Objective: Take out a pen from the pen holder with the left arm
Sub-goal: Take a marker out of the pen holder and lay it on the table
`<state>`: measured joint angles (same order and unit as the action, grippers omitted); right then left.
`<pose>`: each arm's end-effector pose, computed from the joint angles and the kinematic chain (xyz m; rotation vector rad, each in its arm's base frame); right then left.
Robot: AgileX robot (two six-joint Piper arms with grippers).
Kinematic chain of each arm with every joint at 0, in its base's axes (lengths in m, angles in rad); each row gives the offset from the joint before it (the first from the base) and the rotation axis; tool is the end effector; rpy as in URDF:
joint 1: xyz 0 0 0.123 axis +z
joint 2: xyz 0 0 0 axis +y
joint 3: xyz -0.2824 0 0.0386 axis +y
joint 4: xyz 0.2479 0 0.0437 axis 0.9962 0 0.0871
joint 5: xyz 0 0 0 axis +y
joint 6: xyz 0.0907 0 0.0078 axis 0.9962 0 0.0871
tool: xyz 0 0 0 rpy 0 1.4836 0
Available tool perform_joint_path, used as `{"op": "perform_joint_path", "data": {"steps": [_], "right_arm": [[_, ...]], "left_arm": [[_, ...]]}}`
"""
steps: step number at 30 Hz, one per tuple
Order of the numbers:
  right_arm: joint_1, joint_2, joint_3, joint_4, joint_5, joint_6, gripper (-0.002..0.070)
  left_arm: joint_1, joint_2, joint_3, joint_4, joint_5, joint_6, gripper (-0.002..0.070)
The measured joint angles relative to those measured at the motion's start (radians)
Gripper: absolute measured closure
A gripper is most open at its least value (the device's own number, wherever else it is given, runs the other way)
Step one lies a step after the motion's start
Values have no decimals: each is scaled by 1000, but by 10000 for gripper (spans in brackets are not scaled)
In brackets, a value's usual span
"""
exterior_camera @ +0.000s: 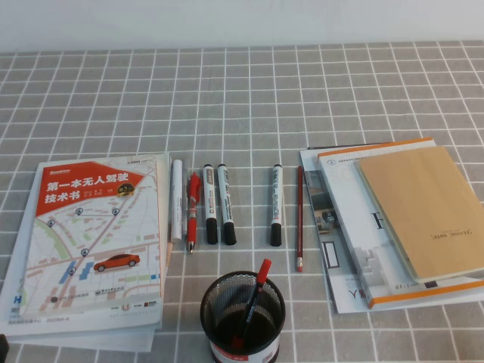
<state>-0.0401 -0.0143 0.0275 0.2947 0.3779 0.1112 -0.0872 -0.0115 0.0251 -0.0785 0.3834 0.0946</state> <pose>0.0526 0.0077 0.1721 0.3224 1.8439 0.3392 0.0519 -0.0072 0.1709 0.1225 1.8760 -0.0725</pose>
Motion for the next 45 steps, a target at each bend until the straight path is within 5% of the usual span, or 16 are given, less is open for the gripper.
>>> {"op": "perform_joint_path", "data": {"steps": [22,36,45], "right_arm": [[0,0,0,0,0,0,689],[0,0,0,0,0,0,689],[0,0,0,0,0,0,689]], "left_arm": [[0,0,0,-6,-88,-17,677],[0,0,0,-178,-540,-456,678],[-1,0,0,-173,-621,-607,678]]}}
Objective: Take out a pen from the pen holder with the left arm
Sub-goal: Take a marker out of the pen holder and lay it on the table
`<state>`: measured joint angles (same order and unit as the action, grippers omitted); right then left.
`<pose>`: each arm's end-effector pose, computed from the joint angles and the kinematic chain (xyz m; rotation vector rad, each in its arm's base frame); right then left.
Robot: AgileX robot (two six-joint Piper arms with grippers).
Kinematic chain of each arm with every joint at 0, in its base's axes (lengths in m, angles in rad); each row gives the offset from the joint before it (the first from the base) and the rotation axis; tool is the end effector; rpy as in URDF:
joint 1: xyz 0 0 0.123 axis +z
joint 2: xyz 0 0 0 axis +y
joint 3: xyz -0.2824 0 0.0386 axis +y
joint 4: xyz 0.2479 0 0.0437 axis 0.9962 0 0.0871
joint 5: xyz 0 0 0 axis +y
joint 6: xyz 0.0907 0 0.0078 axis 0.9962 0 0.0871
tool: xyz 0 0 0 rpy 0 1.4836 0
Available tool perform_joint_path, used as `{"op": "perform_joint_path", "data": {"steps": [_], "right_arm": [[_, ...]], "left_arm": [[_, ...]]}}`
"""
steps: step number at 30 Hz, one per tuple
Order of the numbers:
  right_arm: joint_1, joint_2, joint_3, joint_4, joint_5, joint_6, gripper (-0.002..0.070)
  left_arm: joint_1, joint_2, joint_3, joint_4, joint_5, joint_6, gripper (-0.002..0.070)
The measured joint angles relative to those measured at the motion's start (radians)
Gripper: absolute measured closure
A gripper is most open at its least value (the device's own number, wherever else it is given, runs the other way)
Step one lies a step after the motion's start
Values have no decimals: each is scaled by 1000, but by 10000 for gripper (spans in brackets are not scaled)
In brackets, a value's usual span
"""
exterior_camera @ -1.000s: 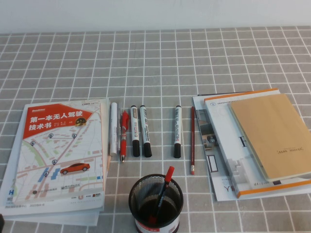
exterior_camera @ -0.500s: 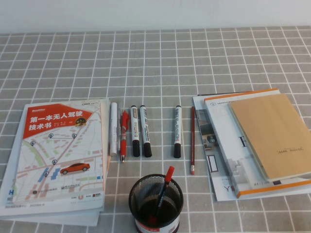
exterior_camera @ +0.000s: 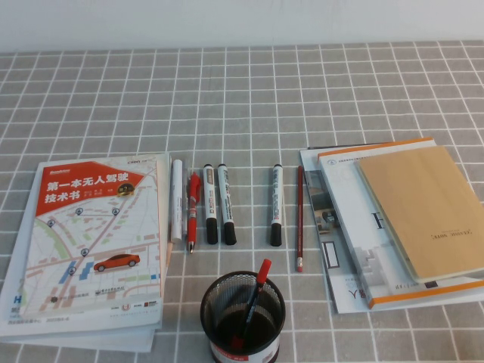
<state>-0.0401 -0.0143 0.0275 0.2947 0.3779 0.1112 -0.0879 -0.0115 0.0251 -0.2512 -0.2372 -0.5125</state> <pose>0.0526 0.0077 0.1721 0.3224 1.8439 0.3392 0.0527 0.0007 0.2257 -0.4747 1.2084 -0.6894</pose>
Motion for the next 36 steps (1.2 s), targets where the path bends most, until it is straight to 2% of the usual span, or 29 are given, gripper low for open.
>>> {"op": "perform_joint_path", "data": {"steps": [3,7,9,18,21,27,32,36], "right_arm": [[0,0,0,0,0,0,689],[0,0,0,0,0,0,689],[0,0,0,0,0,0,689],[0,0,0,0,0,0,689],[0,0,0,0,0,0,689],[0,0,0,0,0,0,689],[0,0,0,0,0,0,689],[0,0,0,0,0,0,689]], "left_arm": [[-25,0,-31,195,50,-189,677],[-119,82,-224,675,212,-470,678],[-180,152,-300,845,237,-537,678],[-491,636,-467,1201,257,-568,678],[-585,819,-510,1272,257,-568,678],[-709,1034,-593,1278,255,-669,678],[-733,1036,-601,1285,280,-692,678],[-736,1007,-601,1284,476,-580,678]]}}
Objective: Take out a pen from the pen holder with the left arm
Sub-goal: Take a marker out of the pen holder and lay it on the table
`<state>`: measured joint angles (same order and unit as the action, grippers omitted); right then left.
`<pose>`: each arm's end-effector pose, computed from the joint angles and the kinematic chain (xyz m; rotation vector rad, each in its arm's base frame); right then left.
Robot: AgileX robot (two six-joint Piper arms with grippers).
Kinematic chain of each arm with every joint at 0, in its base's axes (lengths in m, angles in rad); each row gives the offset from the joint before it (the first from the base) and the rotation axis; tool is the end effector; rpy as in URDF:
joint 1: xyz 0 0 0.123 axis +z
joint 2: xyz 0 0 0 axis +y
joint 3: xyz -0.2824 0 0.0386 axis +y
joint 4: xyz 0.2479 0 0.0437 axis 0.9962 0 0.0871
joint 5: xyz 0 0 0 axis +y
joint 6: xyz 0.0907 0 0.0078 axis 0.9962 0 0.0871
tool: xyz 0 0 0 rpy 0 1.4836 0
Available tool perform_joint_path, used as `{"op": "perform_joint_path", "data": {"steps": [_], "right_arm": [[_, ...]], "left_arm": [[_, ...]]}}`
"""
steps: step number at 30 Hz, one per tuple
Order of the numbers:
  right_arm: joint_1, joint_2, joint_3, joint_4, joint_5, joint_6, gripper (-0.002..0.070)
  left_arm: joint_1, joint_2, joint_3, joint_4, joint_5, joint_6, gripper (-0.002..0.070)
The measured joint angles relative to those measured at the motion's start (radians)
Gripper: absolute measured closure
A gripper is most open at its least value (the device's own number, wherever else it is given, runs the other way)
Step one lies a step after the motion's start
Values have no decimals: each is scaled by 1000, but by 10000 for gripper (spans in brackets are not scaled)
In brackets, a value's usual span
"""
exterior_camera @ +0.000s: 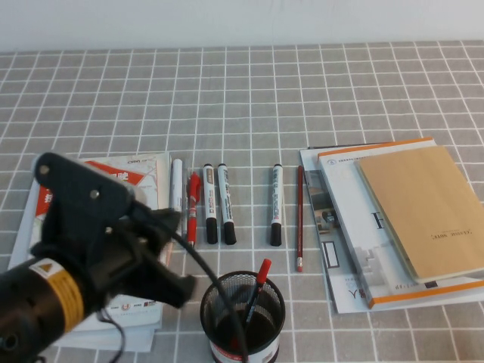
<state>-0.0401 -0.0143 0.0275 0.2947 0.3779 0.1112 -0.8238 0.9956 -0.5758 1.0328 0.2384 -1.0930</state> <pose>0.0526 0.0077 0.1721 0.3224 1.8439 0.3392 0.1515 -0.1363 0.2805 0.6244 1.9378 -0.3611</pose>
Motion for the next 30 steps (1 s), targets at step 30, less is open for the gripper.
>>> {"op": "perform_joint_path", "data": {"steps": [30], "right_arm": [[0,0,0,0,0,0,689]], "left_arm": [[0,-60,-370,-1179,740,1360,678]]}}
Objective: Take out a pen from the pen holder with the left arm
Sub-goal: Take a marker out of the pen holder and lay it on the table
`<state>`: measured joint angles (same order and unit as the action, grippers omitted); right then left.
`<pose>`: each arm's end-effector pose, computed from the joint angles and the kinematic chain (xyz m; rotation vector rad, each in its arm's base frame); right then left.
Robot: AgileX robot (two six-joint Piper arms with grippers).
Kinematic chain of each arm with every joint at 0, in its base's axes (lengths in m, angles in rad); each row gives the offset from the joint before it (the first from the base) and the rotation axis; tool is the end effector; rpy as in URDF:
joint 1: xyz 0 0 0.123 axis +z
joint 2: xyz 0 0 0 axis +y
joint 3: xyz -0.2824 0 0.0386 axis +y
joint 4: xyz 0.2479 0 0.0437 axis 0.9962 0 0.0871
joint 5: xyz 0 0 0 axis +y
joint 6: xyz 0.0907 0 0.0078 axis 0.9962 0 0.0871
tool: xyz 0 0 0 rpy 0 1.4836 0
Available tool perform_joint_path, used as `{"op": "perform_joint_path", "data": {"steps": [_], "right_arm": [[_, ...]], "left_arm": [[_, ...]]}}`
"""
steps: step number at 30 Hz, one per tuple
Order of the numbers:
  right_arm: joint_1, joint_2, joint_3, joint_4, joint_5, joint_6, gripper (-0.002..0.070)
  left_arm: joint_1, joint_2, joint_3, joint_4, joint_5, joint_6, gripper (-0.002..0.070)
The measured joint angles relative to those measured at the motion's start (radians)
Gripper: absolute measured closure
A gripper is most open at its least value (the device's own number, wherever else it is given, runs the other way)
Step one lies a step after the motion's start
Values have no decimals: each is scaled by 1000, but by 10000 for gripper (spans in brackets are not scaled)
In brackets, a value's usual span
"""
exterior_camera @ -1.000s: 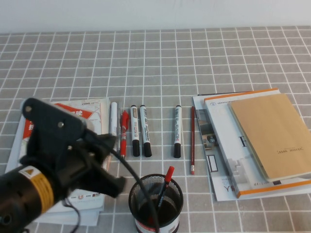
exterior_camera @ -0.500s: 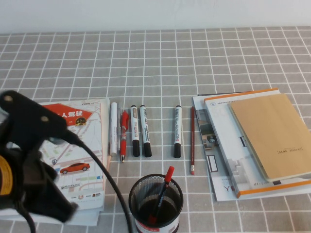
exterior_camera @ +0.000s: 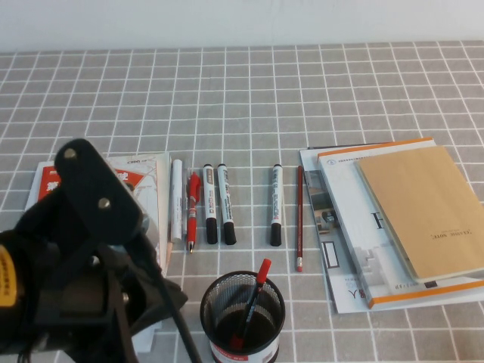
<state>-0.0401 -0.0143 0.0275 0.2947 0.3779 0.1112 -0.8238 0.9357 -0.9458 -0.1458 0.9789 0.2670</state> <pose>0.0526 0.0077 0.1721 0.3224 1.8439 0.3392 0.1066 -0.1312 0.3499 1.2494 2.1500 -0.4251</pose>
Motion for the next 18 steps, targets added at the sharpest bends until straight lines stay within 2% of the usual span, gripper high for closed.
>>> {"op": "perform_joint_path", "data": {"steps": [9,18], "right_arm": [[0,0,0,0,0,0,689],[0,0,0,0,0,0,689]], "left_arm": [[77,-25,42,-115,-29,62,678],[126,-333,300,-177,-187,79,678]]}}
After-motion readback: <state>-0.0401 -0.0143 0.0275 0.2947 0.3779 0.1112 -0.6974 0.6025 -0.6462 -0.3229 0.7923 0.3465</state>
